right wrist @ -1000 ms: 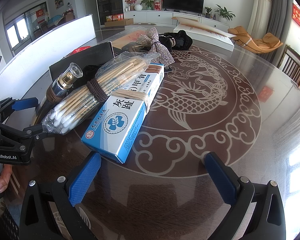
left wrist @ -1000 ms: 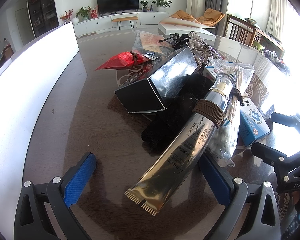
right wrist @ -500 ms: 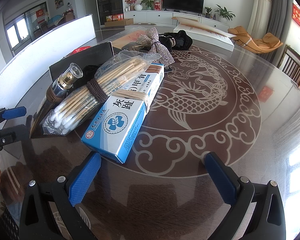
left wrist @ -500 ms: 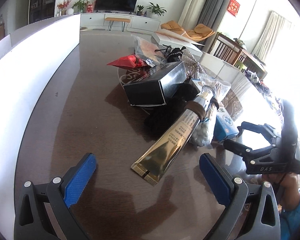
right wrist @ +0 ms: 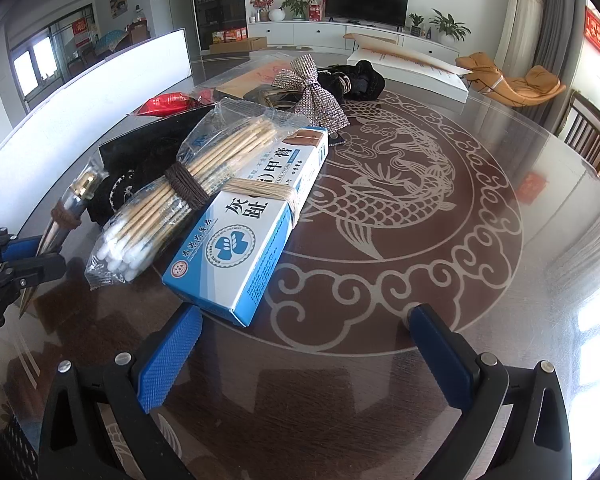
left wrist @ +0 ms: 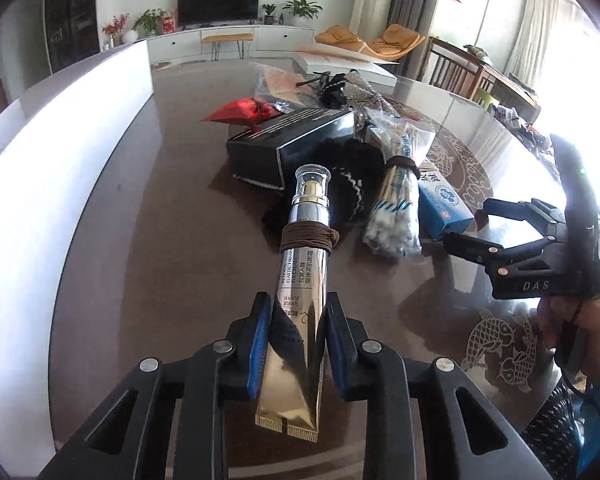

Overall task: Organize objects
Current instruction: 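Grasp the gold metallic tube with the left tool while the right tool grasps the blue-white ointment box, then carry the tube with the left tool into the white bin while the right tool drops the box there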

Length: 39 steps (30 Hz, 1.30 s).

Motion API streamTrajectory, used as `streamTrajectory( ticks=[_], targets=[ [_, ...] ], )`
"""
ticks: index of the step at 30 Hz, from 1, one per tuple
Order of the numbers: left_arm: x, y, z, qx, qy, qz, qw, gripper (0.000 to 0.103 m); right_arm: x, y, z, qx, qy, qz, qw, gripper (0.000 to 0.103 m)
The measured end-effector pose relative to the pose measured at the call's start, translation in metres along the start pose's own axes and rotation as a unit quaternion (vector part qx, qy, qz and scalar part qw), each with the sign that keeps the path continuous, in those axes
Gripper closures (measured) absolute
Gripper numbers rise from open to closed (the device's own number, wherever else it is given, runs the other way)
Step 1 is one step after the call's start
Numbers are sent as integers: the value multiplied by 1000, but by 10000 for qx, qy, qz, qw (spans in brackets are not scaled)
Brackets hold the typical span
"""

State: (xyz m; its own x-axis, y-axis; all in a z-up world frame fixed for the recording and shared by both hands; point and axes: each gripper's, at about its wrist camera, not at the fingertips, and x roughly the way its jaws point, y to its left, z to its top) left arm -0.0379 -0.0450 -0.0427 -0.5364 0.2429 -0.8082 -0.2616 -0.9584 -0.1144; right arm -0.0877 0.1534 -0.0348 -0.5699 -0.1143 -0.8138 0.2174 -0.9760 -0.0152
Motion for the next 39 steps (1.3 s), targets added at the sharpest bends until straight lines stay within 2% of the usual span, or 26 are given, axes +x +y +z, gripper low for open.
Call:
streamTrajectory(
  ticks=[3, 5, 7, 8, 9, 12, 14, 15, 18, 20, 22, 24, 26, 30, 35, 37, 38, 39],
  targets=[
    [-8, 13, -16, -219, -39, 234, 9995, 76, 0, 0, 0, 0, 0, 0, 10000, 0],
    [-7, 12, -16, -87, -46, 418, 9991, 72, 0, 0, 0, 1, 0, 1, 10000, 0],
    [-1, 7, -12, 48, 22, 668, 9978, 42, 0, 0, 0, 1, -1, 1, 10000, 0],
    [4, 6, -11, 48, 84, 785, 9969, 19, 0, 0, 0, 1, 0, 0, 10000, 0],
    [6, 7, -11, -5, 53, 817, 9966, 11, 0, 0, 0, 2, -1, 1, 10000, 0],
    [8, 11, -13, -153, 2, 875, 9960, 3, 0, -1, 0, -38, 44, 47, 10000, 0],
    [7, 14, -14, -185, 50, 902, 9957, 0, -1, -2, 6, -102, 362, 199, 9991, 0],
    [6, 16, -15, -180, 44, 889, 9959, 0, -4, -5, 9, 61, 387, 305, 9988, 0],
    [2, 21, -18, -183, 39, 886, 9959, 0, -22, -9, 28, 540, 79, 537, 9971, 0],
    [3, 21, -17, -197, 55, 903, 9957, 0, -19, -1, 45, 527, 172, 533, 9970, 2],
    [3, 20, -16, -178, 66, 902, 9957, 0, 0, 13, 58, 339, 603, 524, 9962, 14],
    [3, 20, -16, -141, 67, 870, 9961, 0, 18, 26, 64, 138, 989, 436, 9940, 37],
    [3, 21, -15, -115, 129, 851, 9962, 0, 25, 33, 65, -15, 1056, 309, 9939, 48],
    [2, 23, -14, -120, 407, 832, 9956, 0, 11, 25, 50, -27, 1095, 222, 9937, 61],
    [-2, 26, -20, -71, 352, 799, 9962, 0, -20, 2, 10, 27, 1447, 45, 9895, 60],
    [1, 24, -17, -27, 349, 768, 9964, 0, -23, -3, 13, 104, 1438, 43, 9895, 51],
    [2, 23, -15, 1, 371, 747, 9965, 0, -24, -3, 18, 91, 1364, 42, 9906, 40],
    [3, 21, -13, 21, 398, 730, 9965, 2, -23, -1, 24, 31, 1288, -3, 9917, 37]
  ],
)
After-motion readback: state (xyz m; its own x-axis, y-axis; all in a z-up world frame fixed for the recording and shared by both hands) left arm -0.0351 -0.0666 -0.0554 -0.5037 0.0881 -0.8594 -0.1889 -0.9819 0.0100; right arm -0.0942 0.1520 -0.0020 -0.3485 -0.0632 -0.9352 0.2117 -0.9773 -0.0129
